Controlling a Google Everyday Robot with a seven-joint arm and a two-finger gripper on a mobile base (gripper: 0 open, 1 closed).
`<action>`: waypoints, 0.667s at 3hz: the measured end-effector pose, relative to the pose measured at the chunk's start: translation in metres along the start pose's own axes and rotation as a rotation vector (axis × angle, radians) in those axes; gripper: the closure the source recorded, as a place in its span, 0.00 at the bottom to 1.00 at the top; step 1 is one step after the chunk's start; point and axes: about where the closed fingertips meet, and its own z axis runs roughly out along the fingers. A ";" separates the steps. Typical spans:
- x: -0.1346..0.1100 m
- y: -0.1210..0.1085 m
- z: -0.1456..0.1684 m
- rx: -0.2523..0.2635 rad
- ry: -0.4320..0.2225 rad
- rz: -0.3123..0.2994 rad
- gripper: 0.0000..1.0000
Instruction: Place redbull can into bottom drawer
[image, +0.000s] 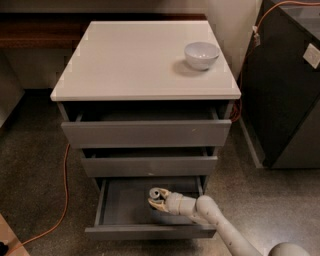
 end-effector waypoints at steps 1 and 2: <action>0.010 -0.004 0.027 -0.069 -0.006 -0.008 1.00; 0.022 -0.006 0.047 -0.116 -0.006 -0.006 1.00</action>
Offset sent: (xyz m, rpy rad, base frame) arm 0.0306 0.0375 -0.0424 0.0138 0.0242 0.1405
